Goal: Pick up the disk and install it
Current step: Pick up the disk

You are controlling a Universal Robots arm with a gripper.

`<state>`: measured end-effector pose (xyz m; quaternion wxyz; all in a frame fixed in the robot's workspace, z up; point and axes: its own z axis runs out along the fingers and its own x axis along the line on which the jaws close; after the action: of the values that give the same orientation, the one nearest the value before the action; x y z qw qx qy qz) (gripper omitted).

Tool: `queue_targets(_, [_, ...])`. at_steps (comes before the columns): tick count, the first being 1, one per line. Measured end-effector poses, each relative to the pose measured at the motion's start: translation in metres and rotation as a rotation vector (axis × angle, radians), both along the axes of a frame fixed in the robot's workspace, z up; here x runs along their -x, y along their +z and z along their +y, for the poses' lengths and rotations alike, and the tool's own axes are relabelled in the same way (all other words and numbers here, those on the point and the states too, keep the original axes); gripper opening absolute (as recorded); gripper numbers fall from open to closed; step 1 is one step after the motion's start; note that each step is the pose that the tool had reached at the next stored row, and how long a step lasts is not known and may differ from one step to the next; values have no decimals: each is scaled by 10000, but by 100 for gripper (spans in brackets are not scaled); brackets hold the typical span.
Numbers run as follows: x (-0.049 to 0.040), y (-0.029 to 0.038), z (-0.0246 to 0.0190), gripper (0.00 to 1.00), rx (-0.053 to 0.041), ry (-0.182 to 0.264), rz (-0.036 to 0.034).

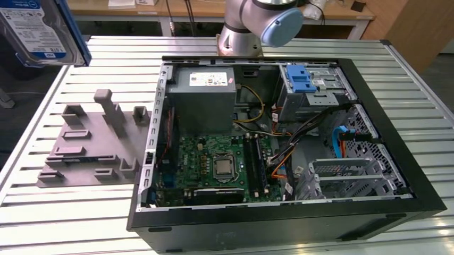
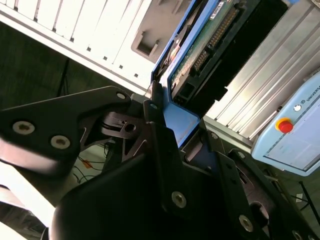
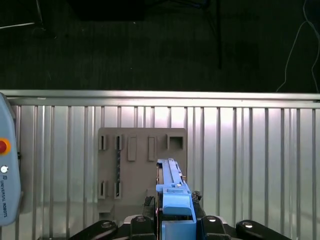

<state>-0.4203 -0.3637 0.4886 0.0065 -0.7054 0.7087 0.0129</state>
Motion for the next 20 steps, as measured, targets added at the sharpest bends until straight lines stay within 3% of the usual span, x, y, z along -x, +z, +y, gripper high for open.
queue_targets(3, [-68,1,-33,36,0,1,0])
queue_targets(12, [-336,0,-47,36,-5,0,-1])
queue_targets(20, [-402,0,-49,36,-6,-1,-1])
